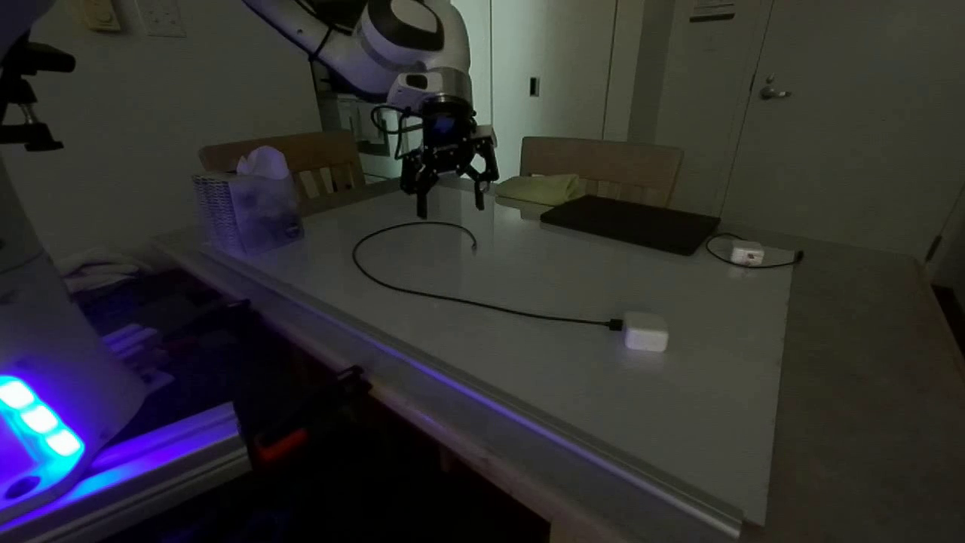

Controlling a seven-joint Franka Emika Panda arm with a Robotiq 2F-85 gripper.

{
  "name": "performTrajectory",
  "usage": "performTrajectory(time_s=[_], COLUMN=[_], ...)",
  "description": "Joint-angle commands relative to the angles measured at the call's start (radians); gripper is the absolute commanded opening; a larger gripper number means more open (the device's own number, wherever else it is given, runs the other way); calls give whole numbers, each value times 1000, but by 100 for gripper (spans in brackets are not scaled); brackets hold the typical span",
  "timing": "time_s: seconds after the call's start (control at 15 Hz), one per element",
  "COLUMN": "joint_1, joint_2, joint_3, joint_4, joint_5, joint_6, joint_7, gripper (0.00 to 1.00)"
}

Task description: Loop the cable

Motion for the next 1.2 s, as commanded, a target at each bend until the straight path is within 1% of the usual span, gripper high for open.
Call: performTrajectory(time_s=[0.0,0.13,0.33,0.4,0.47,0.6,0.67,0.73,0.8,0.87,0.93,1.0,1.07,1.13], joint_1=[-58,-71,-77,-74,-72,-65,-31,-8,16,41,64,74,32,48], joint_2=[-107,-125,-137,-139,-160,-193,-182,-194,-187,-195,-194,-196,-147,-148], joint_3=[89,111,113,117,128,141,111,93,63,29,-6,-40,18,-11], joint_4=[-8,-5,-3,-7,-29,-63,-91,-126,-154,-206,-248,-282,-186,-221], joint_5=[-142,-172,-179,-215,-277,-407,-438,-481,-497,-511,-507,-458,-476,-472], joint_6=[48,47,49,54,82,99,112,148,184,261,337,393,288,335], joint_7=[101,134,143,158,158,182,155,156,155,155,155,155,154,154], gripper=[100,100,100,100,100,100,100,100,100,100,100,100,100,100])
